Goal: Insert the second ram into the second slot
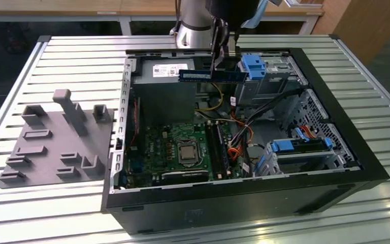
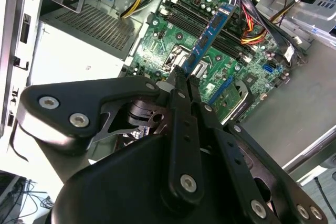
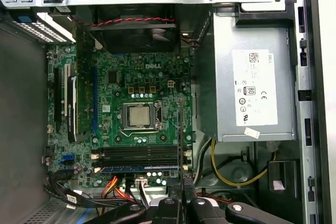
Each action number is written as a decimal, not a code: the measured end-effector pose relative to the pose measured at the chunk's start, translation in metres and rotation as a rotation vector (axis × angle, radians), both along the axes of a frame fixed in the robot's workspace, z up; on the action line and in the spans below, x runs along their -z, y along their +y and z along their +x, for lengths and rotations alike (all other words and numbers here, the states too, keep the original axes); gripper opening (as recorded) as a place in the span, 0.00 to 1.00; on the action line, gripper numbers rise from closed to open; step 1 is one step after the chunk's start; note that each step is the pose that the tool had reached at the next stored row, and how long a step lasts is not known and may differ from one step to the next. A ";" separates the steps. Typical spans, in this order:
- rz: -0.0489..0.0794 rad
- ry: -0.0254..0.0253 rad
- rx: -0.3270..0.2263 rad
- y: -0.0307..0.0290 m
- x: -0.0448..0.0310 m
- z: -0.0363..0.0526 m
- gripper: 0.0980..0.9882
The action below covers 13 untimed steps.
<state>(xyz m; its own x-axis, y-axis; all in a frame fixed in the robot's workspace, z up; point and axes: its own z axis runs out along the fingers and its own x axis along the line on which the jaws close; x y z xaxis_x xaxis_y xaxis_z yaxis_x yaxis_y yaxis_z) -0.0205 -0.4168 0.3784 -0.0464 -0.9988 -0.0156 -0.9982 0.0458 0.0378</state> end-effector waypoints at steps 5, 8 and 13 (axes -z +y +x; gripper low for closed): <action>0.000 0.0000 0.006 0.0000 0.0000 0.0000 0.04; 0.000 0.0000 0.009 0.0000 0.0000 0.0000 0.04; 0.000 0.0000 0.013 0.0000 0.0001 0.0000 0.04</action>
